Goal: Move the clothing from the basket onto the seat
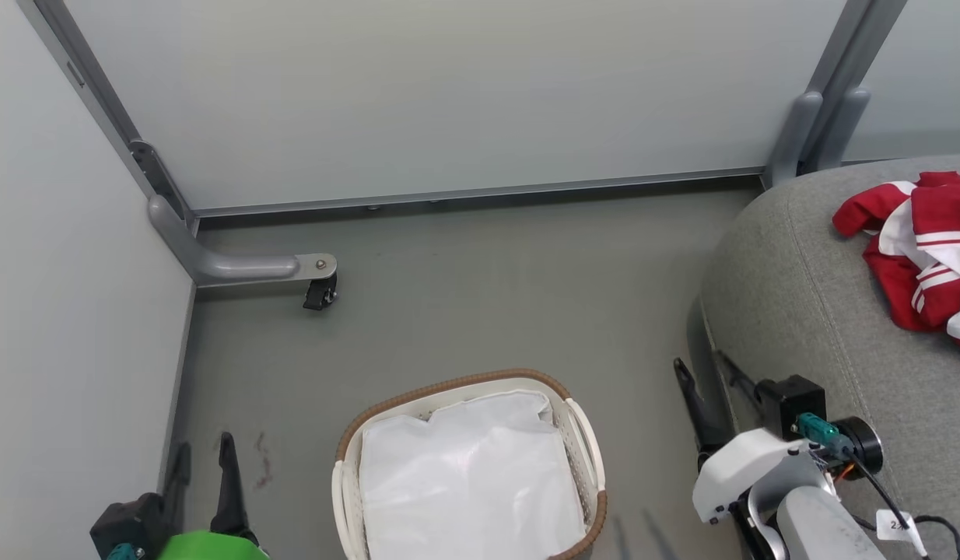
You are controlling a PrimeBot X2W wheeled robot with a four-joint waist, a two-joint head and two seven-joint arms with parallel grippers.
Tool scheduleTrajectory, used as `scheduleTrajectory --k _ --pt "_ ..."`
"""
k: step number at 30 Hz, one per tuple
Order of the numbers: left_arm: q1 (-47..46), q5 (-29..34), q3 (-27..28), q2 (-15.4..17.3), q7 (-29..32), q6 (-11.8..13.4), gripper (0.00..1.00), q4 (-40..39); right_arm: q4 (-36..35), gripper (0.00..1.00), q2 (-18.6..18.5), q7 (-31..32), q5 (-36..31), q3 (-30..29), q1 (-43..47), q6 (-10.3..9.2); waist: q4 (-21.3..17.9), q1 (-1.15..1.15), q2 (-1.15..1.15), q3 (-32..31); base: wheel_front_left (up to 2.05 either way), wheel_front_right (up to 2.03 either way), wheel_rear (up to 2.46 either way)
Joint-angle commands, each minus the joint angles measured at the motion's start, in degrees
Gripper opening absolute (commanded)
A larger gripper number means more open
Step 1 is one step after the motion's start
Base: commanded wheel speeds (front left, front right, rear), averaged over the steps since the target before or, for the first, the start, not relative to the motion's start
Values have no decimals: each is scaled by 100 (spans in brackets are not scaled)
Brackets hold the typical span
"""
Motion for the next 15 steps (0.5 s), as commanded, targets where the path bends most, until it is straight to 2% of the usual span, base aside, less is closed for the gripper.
scheduleTrajectory --k 1,4,15 --pt "-7 -20 1 -9 11 0 0 33 24 0 5 10 21 -11 15 0 1 0 0 -1 0 0 0" --pt "-2 -52 -11 -36 25 0 0 172 153 0 18 34 57 -8 127 0 1 0 0 -3 0 0 0" --pt "-109 -1197 39 -27 352 -2 0 36 -113 0 11 360 1332 -198 220 -1 -9 0 0 -32 0 0 0"
